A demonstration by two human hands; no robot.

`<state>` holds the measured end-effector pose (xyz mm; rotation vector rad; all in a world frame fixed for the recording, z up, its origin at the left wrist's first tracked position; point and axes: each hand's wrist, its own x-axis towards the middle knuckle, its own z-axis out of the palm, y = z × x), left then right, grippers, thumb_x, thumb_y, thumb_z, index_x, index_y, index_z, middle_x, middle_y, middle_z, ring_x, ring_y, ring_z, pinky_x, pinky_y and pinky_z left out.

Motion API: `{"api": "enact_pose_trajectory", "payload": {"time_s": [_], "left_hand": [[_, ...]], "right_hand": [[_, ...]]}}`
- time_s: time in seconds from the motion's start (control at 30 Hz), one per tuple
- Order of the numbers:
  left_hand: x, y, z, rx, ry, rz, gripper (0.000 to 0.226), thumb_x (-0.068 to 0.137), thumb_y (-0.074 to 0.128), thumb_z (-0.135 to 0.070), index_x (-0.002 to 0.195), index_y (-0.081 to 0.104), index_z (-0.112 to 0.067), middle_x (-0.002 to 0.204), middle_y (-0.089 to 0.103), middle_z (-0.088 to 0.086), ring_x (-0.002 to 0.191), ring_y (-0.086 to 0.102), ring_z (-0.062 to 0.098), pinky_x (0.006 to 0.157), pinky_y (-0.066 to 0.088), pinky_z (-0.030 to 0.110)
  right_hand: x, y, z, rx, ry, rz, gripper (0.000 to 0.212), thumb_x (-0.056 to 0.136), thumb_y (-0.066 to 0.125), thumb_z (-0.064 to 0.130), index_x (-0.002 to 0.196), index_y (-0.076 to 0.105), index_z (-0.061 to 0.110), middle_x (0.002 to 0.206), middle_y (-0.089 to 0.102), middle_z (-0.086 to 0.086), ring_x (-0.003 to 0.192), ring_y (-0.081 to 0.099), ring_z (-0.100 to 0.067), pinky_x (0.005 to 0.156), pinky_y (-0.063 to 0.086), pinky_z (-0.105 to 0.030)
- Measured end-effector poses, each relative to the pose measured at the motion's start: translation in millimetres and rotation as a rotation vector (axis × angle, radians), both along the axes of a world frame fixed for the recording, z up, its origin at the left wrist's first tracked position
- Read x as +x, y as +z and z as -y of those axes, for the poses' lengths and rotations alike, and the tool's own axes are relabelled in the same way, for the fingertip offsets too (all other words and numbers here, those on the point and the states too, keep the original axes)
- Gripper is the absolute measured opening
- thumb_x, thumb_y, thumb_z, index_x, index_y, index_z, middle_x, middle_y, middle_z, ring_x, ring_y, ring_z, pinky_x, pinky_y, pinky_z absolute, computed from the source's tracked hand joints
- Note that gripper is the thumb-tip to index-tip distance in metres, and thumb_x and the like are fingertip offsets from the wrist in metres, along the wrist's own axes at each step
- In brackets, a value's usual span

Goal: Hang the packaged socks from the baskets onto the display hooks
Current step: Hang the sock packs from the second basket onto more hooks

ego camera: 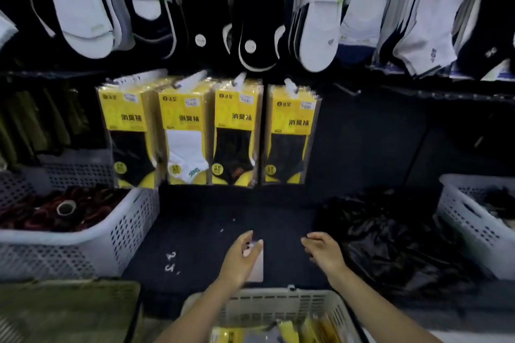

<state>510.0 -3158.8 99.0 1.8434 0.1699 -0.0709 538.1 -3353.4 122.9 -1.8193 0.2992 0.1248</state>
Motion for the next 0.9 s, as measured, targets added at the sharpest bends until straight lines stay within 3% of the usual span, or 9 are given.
{"api": "enact_pose_trajectory", "payload": {"time_s": [0.07, 0.13, 0.2, 0.3, 0.43, 0.6, 0.7, 0.8, 0.9], "left_hand": [[-32, -41, -5, 0.043, 0.015, -0.076, 0.05, 0.094, 0.056, -0.021, 0.14, 0.04, -0.005, 0.132, 0.049, 0.005, 0.124, 0.048, 0.021, 0.101, 0.04, 0.026], [-62, -79, -12, 0.066, 0.074, -0.167, 0.046, 0.092, 0.058, -0.011, 0.134, 0.045, 0.002, 0.124, 0.056, 0.012, 0.118, 0.053, 0.029, 0.101, 0.042, 0.032], [-91, -112, -19, 0.114, 0.106, -0.243, 0.04, 0.09, 0.061, -0.011, 0.126, 0.052, 0.004, 0.121, 0.06, 0.016, 0.117, 0.055, 0.032, 0.098, 0.043, 0.035], [-124, -148, -29, 0.246, 0.081, -0.359, 0.05, 0.092, 0.06, -0.029, 0.133, 0.047, -0.003, 0.132, 0.051, 0.01, 0.124, 0.049, 0.028, 0.099, 0.038, 0.029], [-152, -181, -38, 0.347, -0.016, -0.486, 0.042, 0.095, 0.052, -0.033, 0.132, 0.049, -0.015, 0.137, 0.05, 0.009, 0.123, 0.048, 0.027, 0.105, 0.037, 0.037], [-164, -197, -33, 0.302, 0.111, -0.561, 0.048, 0.087, 0.066, -0.022, 0.13, 0.048, -0.01, 0.131, 0.052, 0.013, 0.113, 0.054, 0.029, 0.095, 0.045, 0.038], [-164, -196, -30, 0.156, 0.214, -0.636, 0.042, 0.084, 0.07, -0.018, 0.117, 0.048, -0.007, 0.117, 0.062, 0.015, 0.083, 0.057, 0.018, 0.064, 0.045, 0.025], [-161, -197, -29, 0.139, 0.22, -0.595, 0.029, 0.085, 0.069, -0.027, 0.108, 0.058, -0.015, 0.107, 0.065, 0.009, 0.091, 0.06, 0.023, 0.078, 0.048, 0.029], [-160, -188, -24, 0.096, 0.215, -0.589, 0.028, 0.084, 0.067, -0.039, 0.105, 0.057, -0.025, 0.105, 0.062, 0.0, 0.099, 0.059, 0.023, 0.086, 0.046, 0.031]], "right_hand": [[-31, -41, 10, -0.048, 0.008, -0.111, 0.013, 0.088, 0.063, 0.002, 0.099, 0.056, 0.001, 0.083, 0.06, -0.01, 0.081, 0.06, -0.018, 0.068, 0.047, -0.024], [-59, -81, 21, -0.115, 0.03, -0.245, 0.011, 0.088, 0.061, -0.003, 0.096, 0.06, -0.01, 0.078, 0.066, -0.015, 0.076, 0.066, -0.016, 0.065, 0.046, -0.028], [-81, -115, 30, -0.252, 0.112, -0.423, 0.027, 0.092, 0.059, 0.009, 0.11, 0.064, -0.011, 0.104, 0.066, -0.022, 0.096, 0.064, -0.024, 0.076, 0.046, -0.029], [-108, -151, 34, -0.365, 0.255, -0.602, 0.035, 0.09, 0.063, 0.031, 0.107, 0.066, 0.001, 0.101, 0.062, -0.011, 0.089, 0.058, -0.021, 0.078, 0.049, -0.03], [-140, -184, 31, -0.33, 0.272, -0.773, 0.067, 0.08, 0.072, 0.043, 0.127, 0.051, 0.0, 0.127, 0.057, -0.014, 0.106, 0.058, -0.024, 0.077, 0.048, -0.029], [-160, -201, 21, -0.33, 0.313, -0.729, 0.062, 0.076, 0.076, 0.039, 0.118, 0.062, -0.004, 0.1, 0.06, -0.009, 0.095, 0.056, -0.016, 0.068, 0.039, -0.019], [-160, -201, 20, -0.148, 0.267, -0.76, 0.083, 0.07, 0.081, 0.041, 0.133, 0.05, -0.004, 0.132, 0.056, -0.014, 0.122, 0.052, -0.026, 0.097, 0.043, -0.028], [-158, -190, 16, 0.022, 0.318, -0.748, 0.096, 0.066, 0.08, 0.049, 0.142, 0.041, 0.007, 0.144, 0.046, -0.012, 0.134, 0.042, -0.028, 0.113, 0.031, -0.042], [-151, -172, 8, 0.113, 0.362, -0.698, 0.098, 0.059, 0.078, 0.054, 0.141, 0.043, 0.013, 0.143, 0.048, -0.007, 0.134, 0.041, -0.025, 0.114, 0.028, -0.041]]}}
